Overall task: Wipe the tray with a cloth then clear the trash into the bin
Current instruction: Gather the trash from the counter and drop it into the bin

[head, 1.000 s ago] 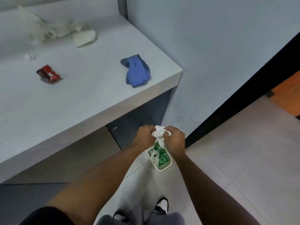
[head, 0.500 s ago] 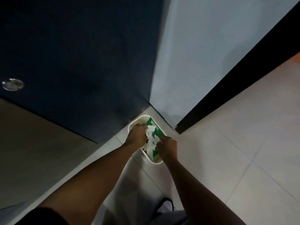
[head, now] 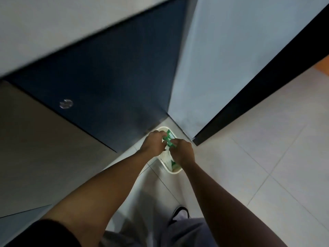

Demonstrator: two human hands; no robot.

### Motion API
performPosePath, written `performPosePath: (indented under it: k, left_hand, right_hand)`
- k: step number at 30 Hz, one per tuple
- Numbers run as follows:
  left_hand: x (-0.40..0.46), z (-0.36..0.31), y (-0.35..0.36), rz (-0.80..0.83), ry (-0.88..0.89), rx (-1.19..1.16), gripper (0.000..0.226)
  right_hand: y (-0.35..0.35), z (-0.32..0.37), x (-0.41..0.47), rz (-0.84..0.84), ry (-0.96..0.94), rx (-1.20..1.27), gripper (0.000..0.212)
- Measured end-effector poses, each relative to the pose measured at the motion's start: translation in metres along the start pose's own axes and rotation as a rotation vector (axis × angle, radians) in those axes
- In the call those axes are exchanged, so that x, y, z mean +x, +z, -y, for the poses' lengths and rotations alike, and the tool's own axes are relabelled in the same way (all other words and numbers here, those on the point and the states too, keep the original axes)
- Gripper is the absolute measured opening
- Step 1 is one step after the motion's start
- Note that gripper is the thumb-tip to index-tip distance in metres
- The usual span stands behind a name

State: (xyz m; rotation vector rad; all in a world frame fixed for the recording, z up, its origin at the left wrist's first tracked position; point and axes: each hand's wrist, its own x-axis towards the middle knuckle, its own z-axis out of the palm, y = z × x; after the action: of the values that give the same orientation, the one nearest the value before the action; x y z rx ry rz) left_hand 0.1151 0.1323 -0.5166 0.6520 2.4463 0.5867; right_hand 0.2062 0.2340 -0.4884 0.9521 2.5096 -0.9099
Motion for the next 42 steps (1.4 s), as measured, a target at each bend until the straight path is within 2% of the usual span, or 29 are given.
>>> performPosePath:
  k: [4,11,17,24,32,38,42]
  left_hand:
    - [-0.046,-0.058,-0.111,0.008,0.015,-0.002,0.021]
    - [-0.132,-0.157,-0.318,-0.174,0.202,-0.064,0.020]
    - [-0.194,-0.180,-0.463,-0.353,0.244,-0.118,0.027]
    - [-0.266,-0.123,-0.579,-0.590,0.158,-0.096,0.026]
    - [-0.326,-0.042,-0.648,-0.773,0.008,-0.086,0.029]
    - [-0.321,0.015,-0.677,-0.830,-0.088,-0.108,0.029]
    - [-0.301,0.062,-0.688,-0.789,-0.173,-0.094,0.027]
  right_hand:
    - [-0.095,0.075,-0.056,-0.052,-0.075,0.076,0.030]
    - [-0.264,0.216,-0.150,-0.207,-0.238,0.054,0.022]
    - [-0.346,0.337,-0.206,-0.288,-0.420,0.064,0.020]
    - [-0.350,0.460,-0.253,-0.332,-0.661,0.042,0.023]
    - [-0.306,0.570,-0.290,-0.266,-0.869,-0.002,0.026]
    - [-0.273,0.633,-0.269,-0.164,-0.964,-0.029,0.025]
    - [-0.245,0.668,-0.226,-0.069,-0.974,-0.082,0.032]
